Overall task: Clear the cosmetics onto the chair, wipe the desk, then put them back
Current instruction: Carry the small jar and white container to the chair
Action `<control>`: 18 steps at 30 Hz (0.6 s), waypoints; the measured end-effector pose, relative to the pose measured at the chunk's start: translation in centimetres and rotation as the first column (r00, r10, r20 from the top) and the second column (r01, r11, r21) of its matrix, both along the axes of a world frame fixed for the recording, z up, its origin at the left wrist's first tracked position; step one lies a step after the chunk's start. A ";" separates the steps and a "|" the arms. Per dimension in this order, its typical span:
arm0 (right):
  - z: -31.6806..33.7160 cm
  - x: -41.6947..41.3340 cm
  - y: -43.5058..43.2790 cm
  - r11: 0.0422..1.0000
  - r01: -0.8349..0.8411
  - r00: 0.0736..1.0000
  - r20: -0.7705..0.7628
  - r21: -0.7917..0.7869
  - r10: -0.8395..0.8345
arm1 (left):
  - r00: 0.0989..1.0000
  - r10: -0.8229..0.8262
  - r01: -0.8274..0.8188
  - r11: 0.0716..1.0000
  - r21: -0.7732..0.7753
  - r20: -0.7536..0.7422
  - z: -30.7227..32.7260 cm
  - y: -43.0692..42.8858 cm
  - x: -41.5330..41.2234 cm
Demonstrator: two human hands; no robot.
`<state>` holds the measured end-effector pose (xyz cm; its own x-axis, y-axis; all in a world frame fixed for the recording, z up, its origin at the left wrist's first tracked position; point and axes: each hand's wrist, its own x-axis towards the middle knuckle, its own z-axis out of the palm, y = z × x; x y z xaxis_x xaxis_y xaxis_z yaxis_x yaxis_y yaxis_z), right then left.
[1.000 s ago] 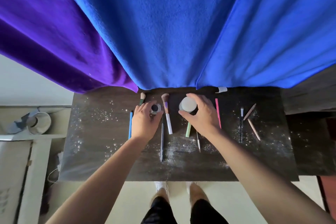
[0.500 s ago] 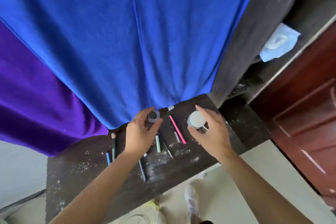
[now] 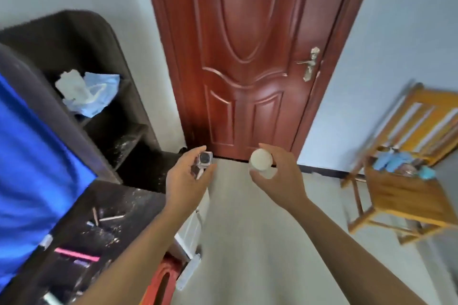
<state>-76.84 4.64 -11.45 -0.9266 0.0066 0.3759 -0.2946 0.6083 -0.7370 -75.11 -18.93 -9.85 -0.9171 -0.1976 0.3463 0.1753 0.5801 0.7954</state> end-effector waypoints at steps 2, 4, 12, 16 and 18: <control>-0.5 0.6 6.8 0.997 0.080 0.997 0.008 0.006 -0.080 | 0.997 -0.081 0.081 0.997 -0.003 0.021 -0.2 6.5 -1.7; -1.2 1.7 14.2 0.986 0.164 0.986 0.018 0.017 -0.164 | 0.989 -0.143 0.143 0.990 -0.003 0.032 -0.8 13.6 -3.0; -1.4 3.9 39.6 0.874 0.479 0.873 0.062 0.076 -0.484 | 0.897 -0.438 0.432 0.897 0.094 0.059 -2.3 40.0 -5.8; -1.0 3.6 46.9 0.821 0.570 0.817 0.086 0.035 -0.571 | 0.838 -0.536 0.531 0.844 0.080 0.097 -2.1 48.2 -7.4; -1.7 2.8 50.1 0.796 0.604 0.790 0.105 0.030 -0.604 | 0.815 -0.568 0.562 0.823 0.086 0.113 -2.1 51.4 -8.8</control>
<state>-74.00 54.75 -13.18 -0.7665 0.5796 0.2767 0.2096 0.6329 -0.7453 -83.96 32.42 -11.94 -0.9077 0.3561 0.2219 0.3557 0.3725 0.8572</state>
